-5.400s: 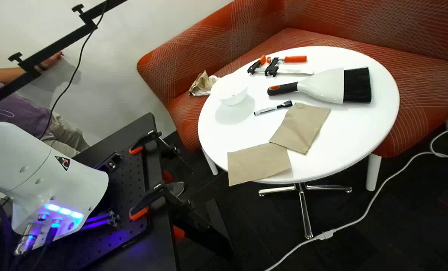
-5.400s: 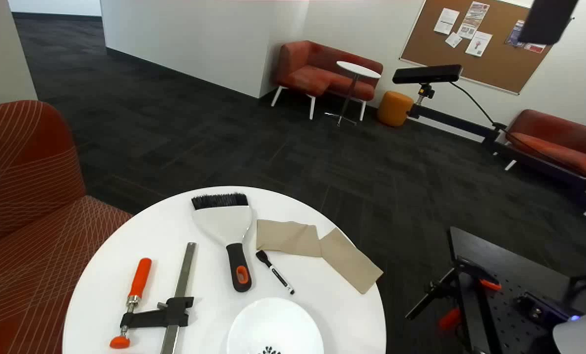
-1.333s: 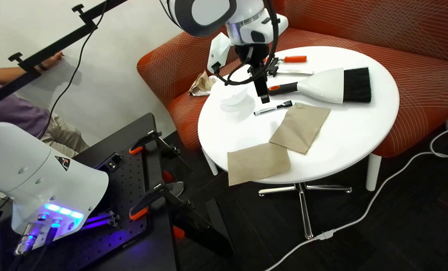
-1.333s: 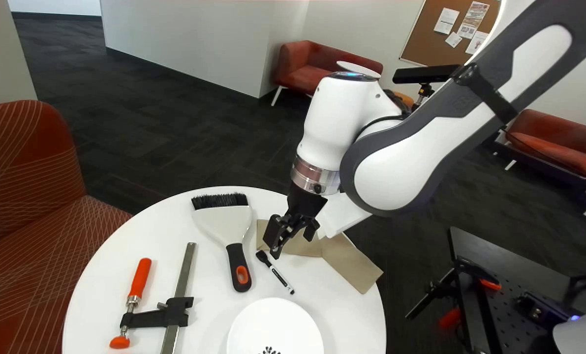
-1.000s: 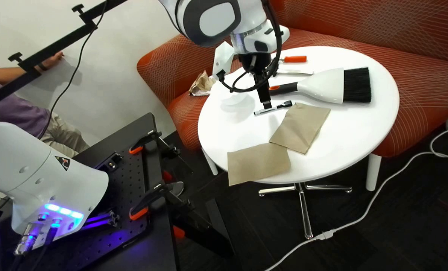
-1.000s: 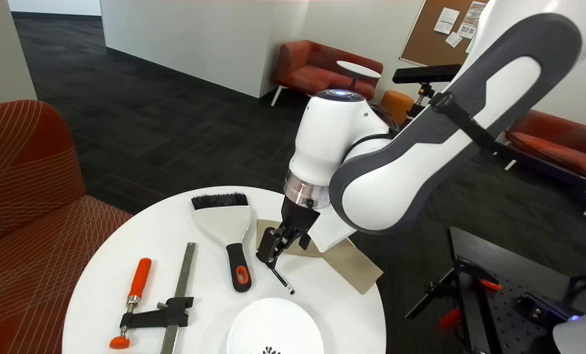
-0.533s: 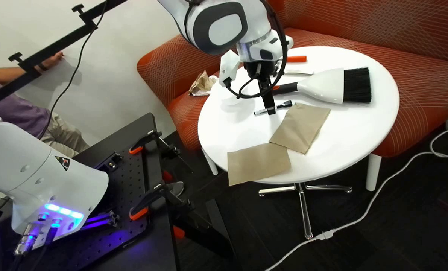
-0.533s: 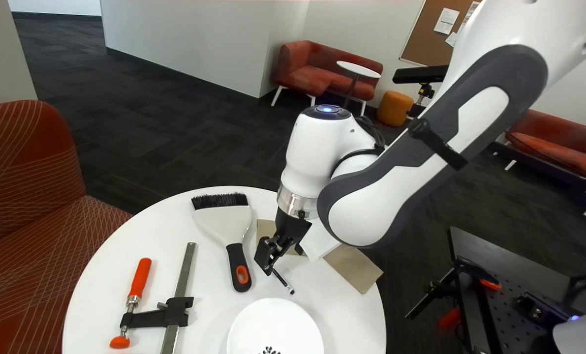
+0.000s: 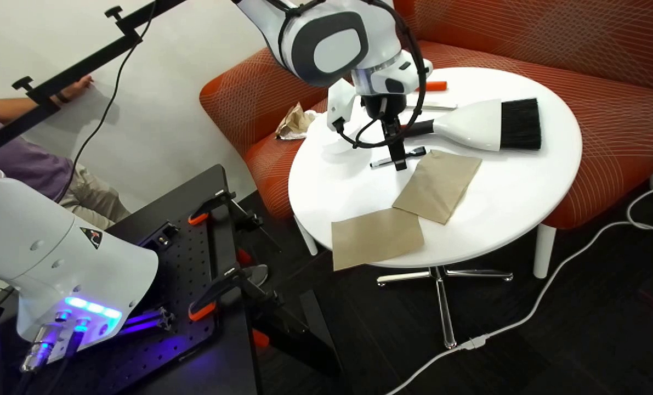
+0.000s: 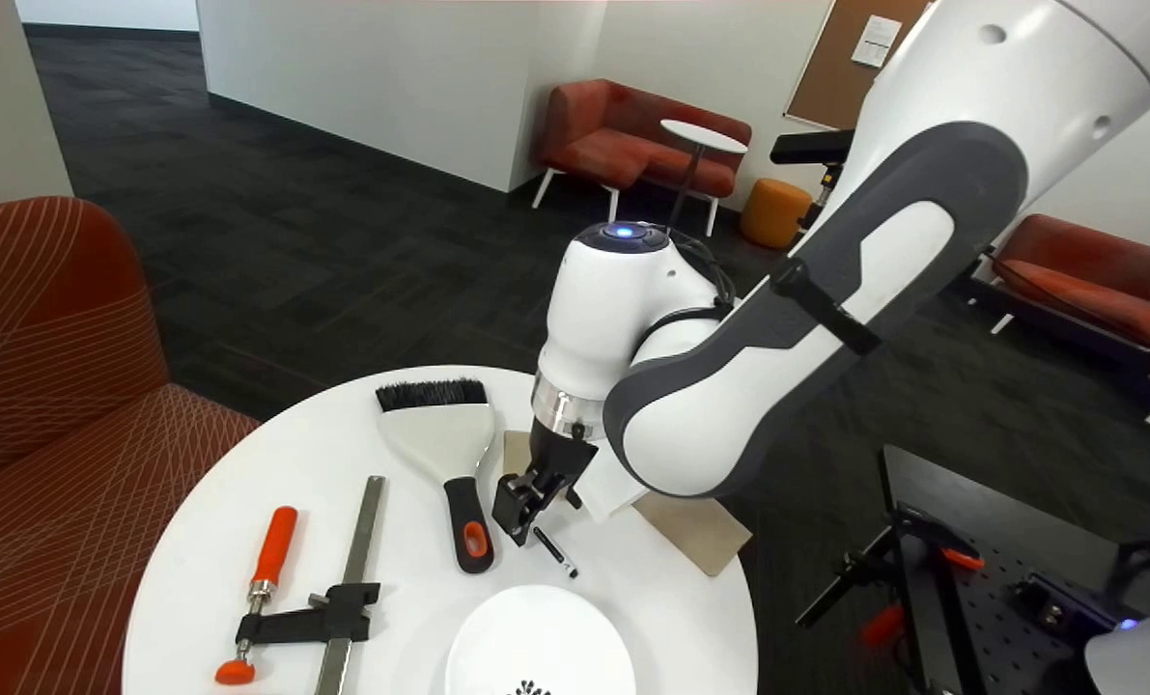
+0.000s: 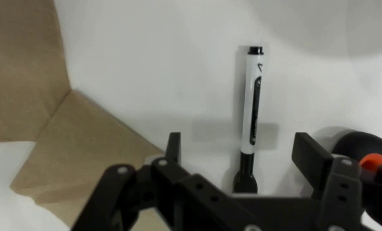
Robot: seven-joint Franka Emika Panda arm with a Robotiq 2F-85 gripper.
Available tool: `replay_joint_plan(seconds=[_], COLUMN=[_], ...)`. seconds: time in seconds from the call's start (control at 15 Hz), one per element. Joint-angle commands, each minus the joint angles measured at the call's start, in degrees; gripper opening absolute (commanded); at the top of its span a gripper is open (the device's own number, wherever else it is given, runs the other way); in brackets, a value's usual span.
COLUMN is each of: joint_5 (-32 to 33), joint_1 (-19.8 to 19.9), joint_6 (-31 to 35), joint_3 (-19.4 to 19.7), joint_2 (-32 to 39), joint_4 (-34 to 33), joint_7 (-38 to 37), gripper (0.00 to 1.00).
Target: Put the small thing on the table in the bowl
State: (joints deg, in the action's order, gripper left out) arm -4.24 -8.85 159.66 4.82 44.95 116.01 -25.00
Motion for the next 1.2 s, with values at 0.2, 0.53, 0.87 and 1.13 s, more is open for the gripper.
replay_joint_plan(seconds=[0.2, 0.53, 0.87, 1.13], joint_5=[-1.70, -2.34, -3.94, -2.95], joint_1=[-1.12, -1.08, -0.40, -2.86], joint_6=[0.31, -0.20, -3.24, -4.01], joint_3=[0.94, 0.84, 0.13, 2.22], joint_2=[1.57, 2.09, -1.10, -7.77], joint_4=[-1.98, -2.68, -1.16, 3.64], joint_7=[-0.55, -0.54, -0.77, -2.11], gripper=[0.34, 0.01, 0.03, 0.03])
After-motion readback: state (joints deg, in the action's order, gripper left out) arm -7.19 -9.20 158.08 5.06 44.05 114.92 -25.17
